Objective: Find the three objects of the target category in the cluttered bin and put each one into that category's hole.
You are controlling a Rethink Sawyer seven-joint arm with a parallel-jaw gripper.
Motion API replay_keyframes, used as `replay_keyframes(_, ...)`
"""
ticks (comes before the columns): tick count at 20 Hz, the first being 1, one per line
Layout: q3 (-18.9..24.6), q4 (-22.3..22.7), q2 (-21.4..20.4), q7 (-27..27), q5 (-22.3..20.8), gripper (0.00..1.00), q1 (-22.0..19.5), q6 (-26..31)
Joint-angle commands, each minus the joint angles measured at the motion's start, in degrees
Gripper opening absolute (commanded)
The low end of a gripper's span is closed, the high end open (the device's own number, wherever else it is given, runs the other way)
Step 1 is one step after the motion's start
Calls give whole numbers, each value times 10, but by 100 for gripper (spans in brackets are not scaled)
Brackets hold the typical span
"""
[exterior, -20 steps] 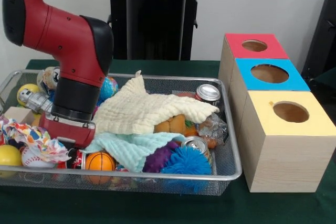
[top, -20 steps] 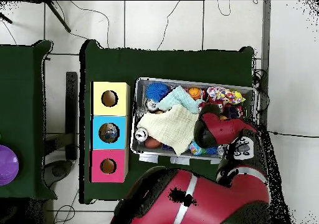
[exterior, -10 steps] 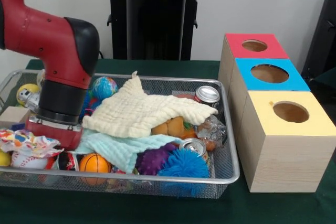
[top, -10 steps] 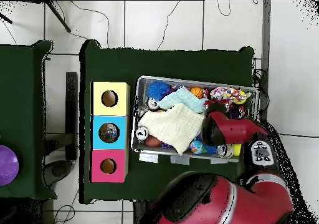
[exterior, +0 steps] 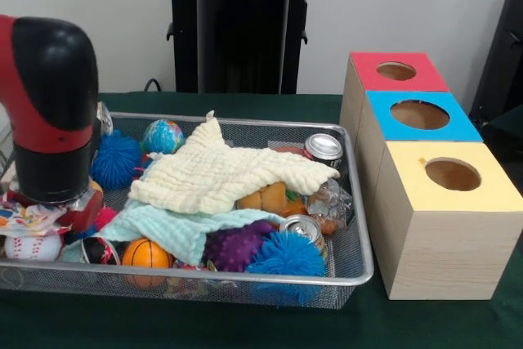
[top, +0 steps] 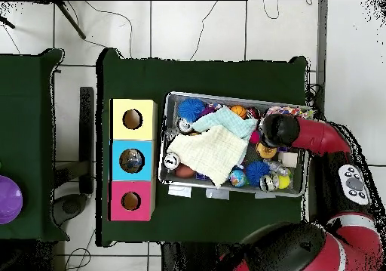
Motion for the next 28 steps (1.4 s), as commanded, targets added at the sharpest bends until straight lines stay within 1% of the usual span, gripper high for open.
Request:
replay_keyframes(1,78,-142,159,-213,-3,0,-14,184)
replay_keyframes(6,77,-149,165,-170,4,0,-9,227)
replay_keyframes(9,81,-152,170,-155,15,0,-11,248)
replay_keyframes(15,82,-145,173,-124,35,0,-9,254)
replay_keyframes(20,84,-123,174,-91,57,0,-13,231)
replay_keyframes(25,76,-116,170,-67,65,0,-5,220)
replay_keyframes(28,75,-118,169,-64,66,0,-2,216)
